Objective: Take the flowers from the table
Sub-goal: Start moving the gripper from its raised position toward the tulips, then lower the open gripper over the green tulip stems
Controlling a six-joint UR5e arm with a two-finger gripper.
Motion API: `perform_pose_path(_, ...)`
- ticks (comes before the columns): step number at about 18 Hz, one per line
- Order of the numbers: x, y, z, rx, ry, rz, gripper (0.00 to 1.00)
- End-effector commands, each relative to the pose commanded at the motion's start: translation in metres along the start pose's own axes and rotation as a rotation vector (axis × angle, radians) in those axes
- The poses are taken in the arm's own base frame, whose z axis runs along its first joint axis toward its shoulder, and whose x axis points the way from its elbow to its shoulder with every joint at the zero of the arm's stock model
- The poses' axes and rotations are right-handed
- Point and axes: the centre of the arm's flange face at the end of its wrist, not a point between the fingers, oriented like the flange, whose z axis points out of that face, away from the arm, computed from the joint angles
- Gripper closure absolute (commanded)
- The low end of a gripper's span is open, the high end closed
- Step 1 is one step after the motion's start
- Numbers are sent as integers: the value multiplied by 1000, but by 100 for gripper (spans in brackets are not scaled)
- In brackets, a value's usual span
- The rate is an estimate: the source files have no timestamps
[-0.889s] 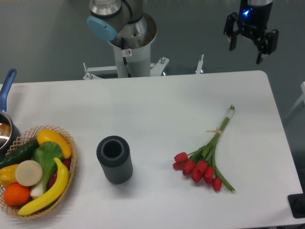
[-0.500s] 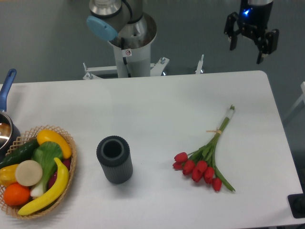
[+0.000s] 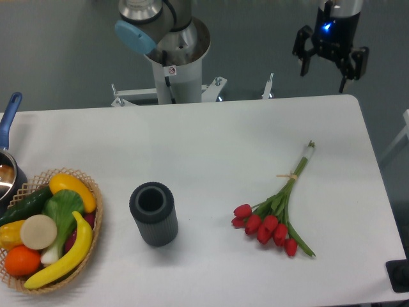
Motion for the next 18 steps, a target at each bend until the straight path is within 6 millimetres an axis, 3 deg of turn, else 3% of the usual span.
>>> perform_pose_path(5, -5, -36, 46, 8, 38, -75, 0)
perform_pose_path(8, -16, -67, 75, 20, 16, -104, 0)
perform_pose_path(14, -27, -85, 137, 10, 98, -161, 0)
perform_pose_path(18, -49, -95, 151, 12, 100, -148, 0)
